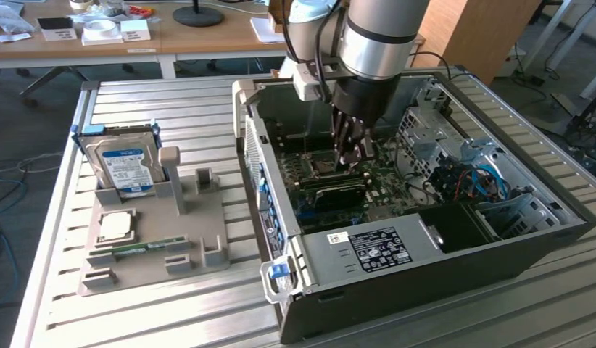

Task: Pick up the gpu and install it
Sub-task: 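Press down on the gpu until it lock into place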

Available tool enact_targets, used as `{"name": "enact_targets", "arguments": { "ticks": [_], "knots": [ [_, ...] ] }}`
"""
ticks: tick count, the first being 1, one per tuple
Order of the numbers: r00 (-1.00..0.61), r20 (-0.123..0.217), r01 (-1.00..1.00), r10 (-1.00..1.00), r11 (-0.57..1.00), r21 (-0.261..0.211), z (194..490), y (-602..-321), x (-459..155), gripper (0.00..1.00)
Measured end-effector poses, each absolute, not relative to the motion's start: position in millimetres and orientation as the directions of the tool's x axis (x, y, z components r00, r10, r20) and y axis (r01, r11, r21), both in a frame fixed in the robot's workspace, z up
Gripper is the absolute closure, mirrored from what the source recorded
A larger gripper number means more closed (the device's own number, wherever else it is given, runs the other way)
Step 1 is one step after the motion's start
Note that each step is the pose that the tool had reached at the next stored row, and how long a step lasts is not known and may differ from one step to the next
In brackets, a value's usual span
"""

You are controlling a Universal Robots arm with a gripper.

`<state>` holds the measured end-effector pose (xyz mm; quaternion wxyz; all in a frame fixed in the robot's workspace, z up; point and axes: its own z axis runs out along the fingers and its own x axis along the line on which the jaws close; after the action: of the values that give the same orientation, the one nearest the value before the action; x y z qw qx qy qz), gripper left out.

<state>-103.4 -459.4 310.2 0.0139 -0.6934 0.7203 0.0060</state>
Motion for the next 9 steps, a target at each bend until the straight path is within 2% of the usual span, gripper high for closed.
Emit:
{"name": "enact_targets", "arguments": {
  "ticks": [9],
  "knots": [
    [-0.038,-0.029,-0.999,-0.999,0.038,-0.011,309.6,-457.9,-103.1,0.89]
  ]
}}
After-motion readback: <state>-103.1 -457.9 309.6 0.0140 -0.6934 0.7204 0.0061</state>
